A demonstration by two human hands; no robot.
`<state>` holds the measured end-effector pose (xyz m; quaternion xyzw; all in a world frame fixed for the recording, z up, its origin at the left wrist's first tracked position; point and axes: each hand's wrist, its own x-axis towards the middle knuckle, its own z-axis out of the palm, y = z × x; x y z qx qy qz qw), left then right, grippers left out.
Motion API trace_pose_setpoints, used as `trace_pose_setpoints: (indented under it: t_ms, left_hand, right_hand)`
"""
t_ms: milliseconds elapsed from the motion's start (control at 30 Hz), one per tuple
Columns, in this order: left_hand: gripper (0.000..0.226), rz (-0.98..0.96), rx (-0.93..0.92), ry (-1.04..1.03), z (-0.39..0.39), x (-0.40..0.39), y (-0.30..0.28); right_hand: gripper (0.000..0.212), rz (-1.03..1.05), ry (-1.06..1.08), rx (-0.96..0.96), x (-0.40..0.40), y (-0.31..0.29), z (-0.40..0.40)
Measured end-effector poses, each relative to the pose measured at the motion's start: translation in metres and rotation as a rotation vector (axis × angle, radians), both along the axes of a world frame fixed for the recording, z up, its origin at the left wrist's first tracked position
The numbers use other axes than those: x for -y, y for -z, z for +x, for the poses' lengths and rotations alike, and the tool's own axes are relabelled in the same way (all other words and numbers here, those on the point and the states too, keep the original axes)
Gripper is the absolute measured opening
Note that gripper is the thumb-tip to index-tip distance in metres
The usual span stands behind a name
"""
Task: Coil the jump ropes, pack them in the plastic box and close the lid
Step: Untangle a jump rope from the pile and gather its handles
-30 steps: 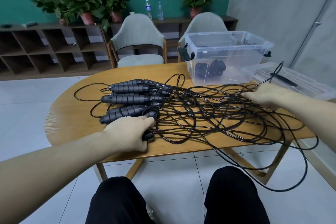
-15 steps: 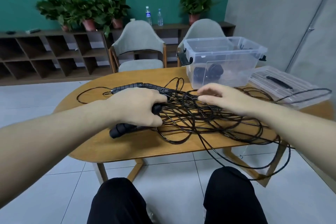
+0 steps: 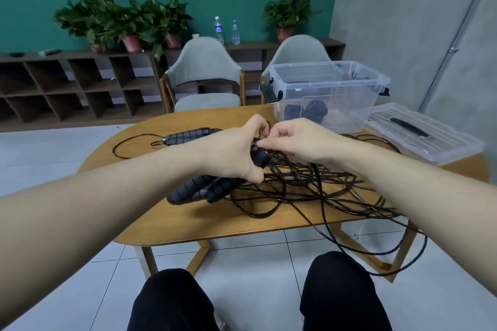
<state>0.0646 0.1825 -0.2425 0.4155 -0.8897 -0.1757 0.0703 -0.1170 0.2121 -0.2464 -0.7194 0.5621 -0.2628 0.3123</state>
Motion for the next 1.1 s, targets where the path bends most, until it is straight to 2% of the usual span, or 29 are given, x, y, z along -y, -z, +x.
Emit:
trace_pose_setpoints:
  t_ms: [100,167,267,333,400,533,667,800,967,1100]
  left_hand:
    - [0.069,0.058,-0.112,-0.006,-0.002,0.005,0.002]
    - [0.074,0.155,-0.241,-0.025,0.0,0.011,0.004]
    - [0.081,0.297,-0.441,-0.051,0.002,0.015,0.015]
    - [0.08,0.366,-0.568,-0.083,0.001,0.014,0.025]
    - [0.074,0.466,-0.694,-0.112,0.002,0.012,0.032]
    - [0.06,0.792,-0.884,-0.091,0.011,0.01,0.043]
    - [0.045,0.987,-0.857,0.018,0.014,0.006,0.052]
    - [0.045,1.162,-0.863,-0.011,0.017,0.01,0.059]
    - [0.045,1.002,-0.702,-0.085,0.016,0.02,0.053]
    - [0.042,1.1,-0.606,-0.089,0.016,0.025,0.054]
  right_hand:
    - [0.015,-0.126,0.048,0.061,0.004,0.005,-0.003]
    - [0.013,-0.159,0.065,0.176,0.005,0.011,-0.002]
    - [0.016,-0.142,0.066,0.391,0.006,0.014,-0.001]
    - [0.026,-0.114,0.06,0.498,0.008,0.014,-0.004]
    - [0.026,-0.071,0.068,0.575,0.011,0.015,-0.007]
    - [0.028,0.011,0.056,0.66,0.018,0.02,-0.011]
    - [0.028,0.051,0.053,0.739,0.024,0.02,-0.016]
    - [0.028,0.039,0.056,0.655,0.031,0.021,-0.018]
    - [0.024,-0.059,0.117,0.403,0.037,0.014,-0.025]
    - [0.021,-0.047,0.126,0.325,0.041,0.006,-0.036]
